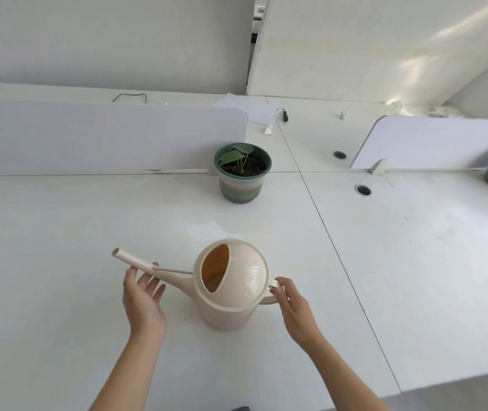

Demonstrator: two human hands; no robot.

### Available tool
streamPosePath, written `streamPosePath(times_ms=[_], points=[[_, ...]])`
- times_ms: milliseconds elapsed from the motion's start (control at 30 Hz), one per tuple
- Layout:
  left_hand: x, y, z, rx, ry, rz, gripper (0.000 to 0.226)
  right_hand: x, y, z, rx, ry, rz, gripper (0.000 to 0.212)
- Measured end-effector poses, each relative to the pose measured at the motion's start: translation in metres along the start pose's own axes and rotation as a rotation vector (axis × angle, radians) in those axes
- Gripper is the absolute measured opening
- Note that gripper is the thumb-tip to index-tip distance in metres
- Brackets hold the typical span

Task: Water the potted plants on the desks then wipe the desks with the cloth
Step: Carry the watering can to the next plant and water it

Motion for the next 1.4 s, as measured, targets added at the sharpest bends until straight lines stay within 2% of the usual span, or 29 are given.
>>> streamPosePath(times_ms=[133,233,367,667,1000,1200,1300,1400], points=[[0.002,0.000,-0.001,0.001,0.005,-0.025,0.019,0.000,0.000,0.000,0.036,-0.036,-0.030,0.014],[0.003,-0.001,-0.001,0.012,0.006,-0.062,0.019,0.000,0.000,0.000,0.083,-0.011,-0.050,0.048],[-0.005,-0.001,0.003,0.001,0.012,-0.103,0.014,-0.003,0.001,-0.002,0.128,-0.040,-0.131,0.014],[-0.062,0.021,0.019,-0.060,-0.084,-0.147,0.016,-0.027,0.028,-0.037,0.215,0.089,-0.227,0.014],[-0.195,0.131,0.000,-0.233,-0.247,0.116,0.018,-0.103,0.014,-0.072,0.288,0.239,-0.544,0.018],[-0.255,0.224,-0.012,-0.250,-0.345,0.306,0.018,-0.157,-0.035,-0.093,0.302,0.298,-0.819,0.026],[-0.278,0.262,-0.013,-0.266,-0.371,0.394,0.014,-0.180,-0.063,-0.105,0.309,0.287,-0.935,0.018],[-0.299,0.295,-0.013,-0.300,-0.403,0.459,0.014,-0.199,-0.091,-0.118,0.284,0.291,-1.018,0.023]])
Point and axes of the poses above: each hand's wrist, its own x-axis towards the middle knuckle, its own y-axis out of the back of the hand, z = x × y, the point moved 6 cm from there along x, towards the middle knuckle, and after that the axes turned 10 degrees about y, right-handed, at the moved point
